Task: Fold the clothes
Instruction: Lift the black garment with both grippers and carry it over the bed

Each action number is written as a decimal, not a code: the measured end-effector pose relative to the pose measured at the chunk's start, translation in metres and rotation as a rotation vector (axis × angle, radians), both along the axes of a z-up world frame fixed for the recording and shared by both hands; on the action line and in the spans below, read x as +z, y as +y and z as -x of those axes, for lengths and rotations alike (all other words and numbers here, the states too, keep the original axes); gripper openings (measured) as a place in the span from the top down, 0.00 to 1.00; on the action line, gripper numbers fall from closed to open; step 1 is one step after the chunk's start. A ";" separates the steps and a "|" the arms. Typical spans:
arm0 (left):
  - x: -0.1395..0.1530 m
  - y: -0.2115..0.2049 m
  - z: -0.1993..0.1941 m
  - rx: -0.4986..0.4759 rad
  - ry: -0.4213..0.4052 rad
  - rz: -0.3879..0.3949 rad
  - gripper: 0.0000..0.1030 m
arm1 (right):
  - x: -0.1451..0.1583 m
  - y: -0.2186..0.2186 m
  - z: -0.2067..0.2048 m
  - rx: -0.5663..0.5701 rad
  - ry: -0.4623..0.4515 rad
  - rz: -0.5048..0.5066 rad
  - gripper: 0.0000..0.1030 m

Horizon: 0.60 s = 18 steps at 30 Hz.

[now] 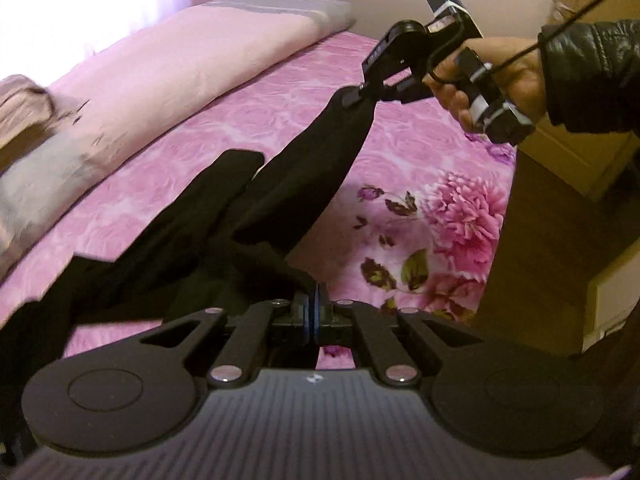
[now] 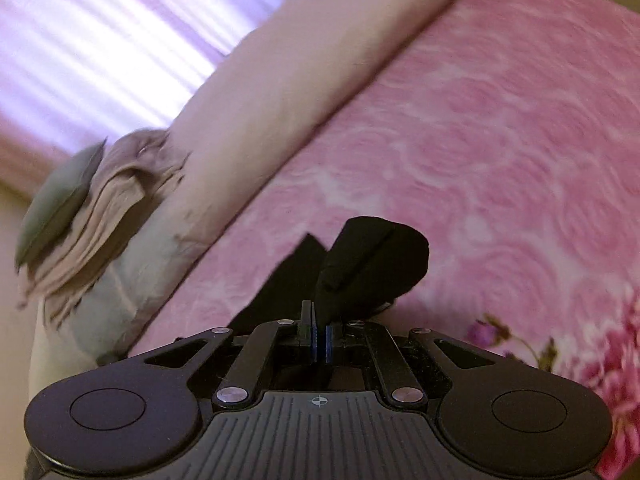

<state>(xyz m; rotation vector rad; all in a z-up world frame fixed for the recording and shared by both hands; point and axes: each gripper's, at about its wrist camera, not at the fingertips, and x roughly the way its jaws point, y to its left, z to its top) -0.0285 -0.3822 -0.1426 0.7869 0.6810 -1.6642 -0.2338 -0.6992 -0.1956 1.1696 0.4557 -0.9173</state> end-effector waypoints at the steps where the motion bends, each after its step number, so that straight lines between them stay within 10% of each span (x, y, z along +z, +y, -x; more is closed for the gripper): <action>1: 0.003 -0.007 0.000 -0.013 -0.007 0.005 1.00 | -0.001 -0.004 0.004 -0.013 -0.018 -0.003 0.98; 12: 0.083 -0.090 0.082 -0.094 -0.102 0.197 1.00 | 0.079 -0.093 0.076 0.018 -0.175 0.189 0.98; 18: 0.018 -0.126 0.202 -0.195 -0.002 -0.092 1.00 | 0.070 -0.121 0.209 0.047 -0.069 0.207 0.98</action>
